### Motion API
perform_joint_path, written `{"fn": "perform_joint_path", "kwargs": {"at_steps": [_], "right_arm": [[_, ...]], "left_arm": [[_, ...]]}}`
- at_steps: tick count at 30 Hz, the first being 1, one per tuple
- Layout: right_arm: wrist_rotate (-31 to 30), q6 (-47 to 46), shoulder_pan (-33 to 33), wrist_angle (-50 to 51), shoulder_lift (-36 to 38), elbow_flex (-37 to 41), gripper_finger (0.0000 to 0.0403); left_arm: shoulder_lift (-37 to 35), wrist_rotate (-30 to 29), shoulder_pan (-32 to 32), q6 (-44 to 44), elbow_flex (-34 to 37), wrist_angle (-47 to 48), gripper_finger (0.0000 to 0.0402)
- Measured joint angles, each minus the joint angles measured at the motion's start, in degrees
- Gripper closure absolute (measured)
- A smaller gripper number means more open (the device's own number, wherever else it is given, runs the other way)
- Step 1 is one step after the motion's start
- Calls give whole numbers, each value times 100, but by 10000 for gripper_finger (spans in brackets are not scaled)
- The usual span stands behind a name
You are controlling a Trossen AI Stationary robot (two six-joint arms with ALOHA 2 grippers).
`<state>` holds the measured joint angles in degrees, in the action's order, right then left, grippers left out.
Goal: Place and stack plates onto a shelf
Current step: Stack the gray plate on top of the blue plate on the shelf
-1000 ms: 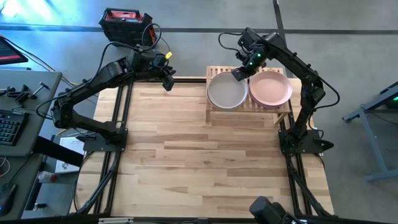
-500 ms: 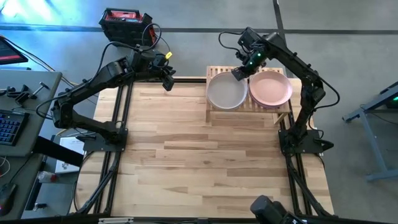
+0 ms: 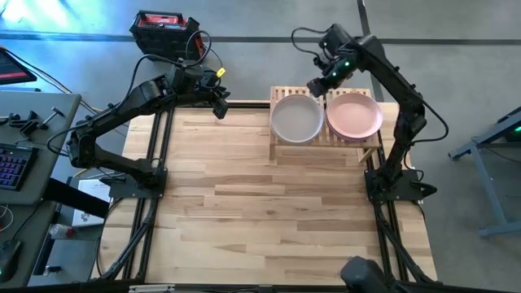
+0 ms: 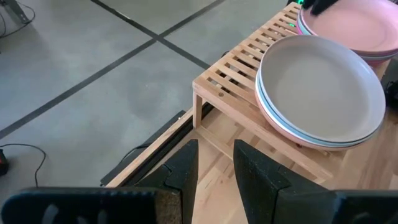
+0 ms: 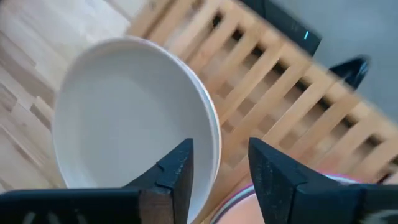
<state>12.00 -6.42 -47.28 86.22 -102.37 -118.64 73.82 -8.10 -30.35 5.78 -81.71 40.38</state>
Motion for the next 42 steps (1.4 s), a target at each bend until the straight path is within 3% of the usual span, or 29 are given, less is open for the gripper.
{"fn": "perform_joint_path", "kwargs": {"at_steps": [6,10,18,26,42], "right_arm": [[-150,184,1,66,4,-792,273],[-90,114,12,84,4,-913,273],[-25,-7,561,-153,0,-61,273],[-764,-206,1058,-445,-4,692,273],[-738,-384,1083,-729,-2,1365,273]], "left_arm": [[0,0,0,0,0,0,312],[0,0,0,1,0,0,312],[0,0,0,0,0,0,312],[0,0,0,0,0,-2,312],[0,-2,0,0,-2,-37,312]]}}
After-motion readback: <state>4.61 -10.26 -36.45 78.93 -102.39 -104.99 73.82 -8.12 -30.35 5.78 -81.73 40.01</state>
